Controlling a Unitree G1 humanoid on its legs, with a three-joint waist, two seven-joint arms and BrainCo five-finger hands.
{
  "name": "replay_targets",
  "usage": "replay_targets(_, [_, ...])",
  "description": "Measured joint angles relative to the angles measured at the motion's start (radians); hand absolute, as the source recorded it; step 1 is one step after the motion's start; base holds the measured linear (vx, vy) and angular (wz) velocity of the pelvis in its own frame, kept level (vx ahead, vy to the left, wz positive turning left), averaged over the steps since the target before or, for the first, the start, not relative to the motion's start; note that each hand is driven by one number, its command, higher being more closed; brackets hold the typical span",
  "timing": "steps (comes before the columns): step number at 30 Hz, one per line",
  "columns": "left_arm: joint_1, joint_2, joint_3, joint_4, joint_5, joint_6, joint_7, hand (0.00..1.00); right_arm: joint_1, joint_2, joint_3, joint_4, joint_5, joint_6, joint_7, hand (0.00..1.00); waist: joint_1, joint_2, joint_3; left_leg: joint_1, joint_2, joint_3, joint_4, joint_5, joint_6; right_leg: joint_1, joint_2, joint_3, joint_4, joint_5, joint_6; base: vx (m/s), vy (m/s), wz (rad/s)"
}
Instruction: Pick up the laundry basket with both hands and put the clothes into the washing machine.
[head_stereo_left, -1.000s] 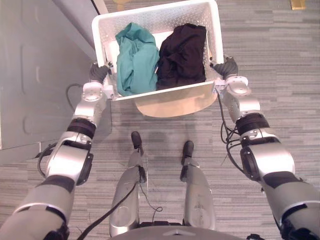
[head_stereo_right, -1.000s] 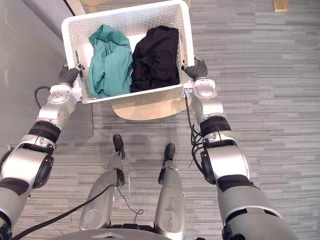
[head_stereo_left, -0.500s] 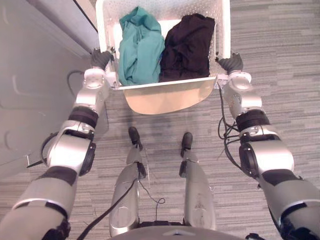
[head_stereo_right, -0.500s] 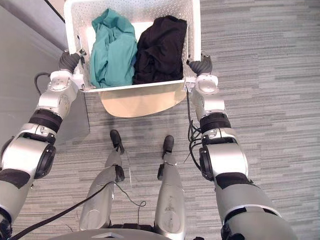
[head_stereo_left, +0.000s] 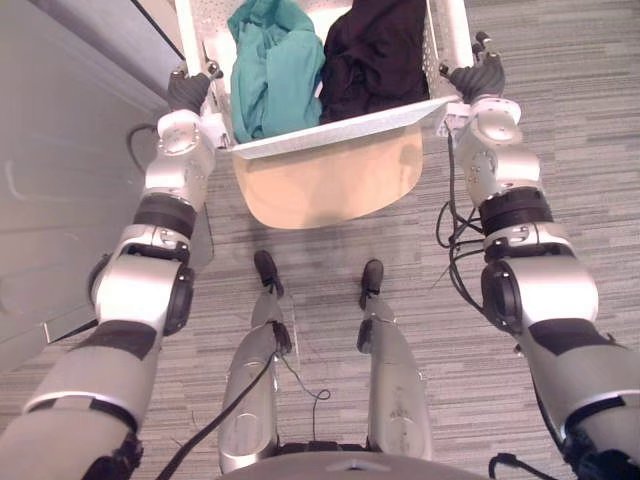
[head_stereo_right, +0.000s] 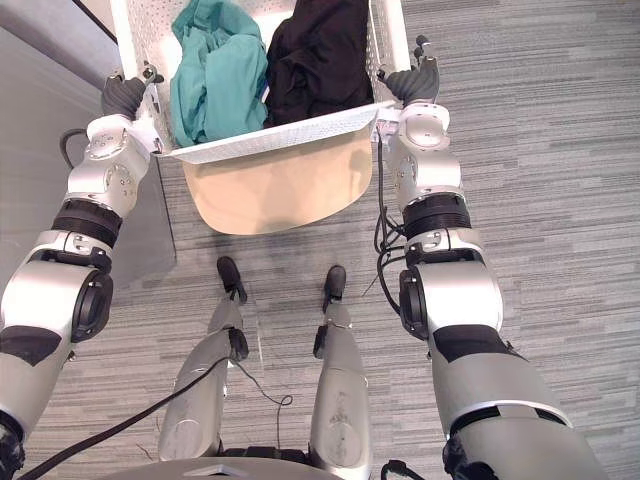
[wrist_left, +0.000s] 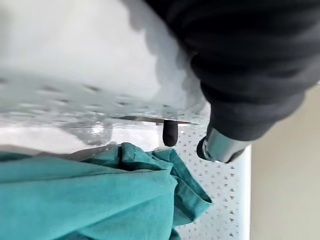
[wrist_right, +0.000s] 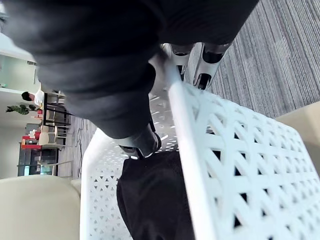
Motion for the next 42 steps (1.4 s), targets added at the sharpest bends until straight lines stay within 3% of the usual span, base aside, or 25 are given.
replay_targets(23, [0.038,-0.018,0.073,-0.038,-0.006,-0.002,0.016,0.00,-0.003,-0.027,0.039,-0.083,-0.008,-0.001,0.037,0.00,-0.005,0.001,0.001,0.023,0.004,0.007,0.000,0.002,-0.018,0.011,-0.005,-0.008,0.038,-0.001,-0.001,0.02,-0.035,0.01])
replay_targets(31, [0.104,-0.013,0.091,-0.048,0.015,-0.003,0.005,0.00,0.003,-0.088,0.099,-0.132,-0.048,-0.004,0.121,0.00,-0.005,0.003,0.001,0.039,0.015,0.021,0.000,-0.002,-0.012,0.034,-0.005,-0.029,0.047,-0.008,-0.011,0.02,-0.051,0.06])
replay_targets(34, [0.137,-0.013,0.106,-0.055,0.017,-0.003,-0.008,0.00,0.012,-0.095,0.129,-0.156,-0.060,-0.008,0.156,0.00,0.004,0.003,0.001,0.037,0.021,0.020,0.030,-0.012,0.001,0.035,-0.008,-0.033,0.076,-0.029,-0.017,0.02,-0.062,0.05])
replay_targets(42, [0.187,0.009,0.175,-0.080,0.052,-0.021,-0.009,0.00,0.058,-0.095,0.138,-0.152,-0.086,-0.014,0.159,0.00,0.011,0.003,0.001,0.001,0.044,0.068,0.041,-0.009,0.010,-0.018,-0.011,-0.051,0.137,-0.069,-0.030,0.01,-0.070,0.05])
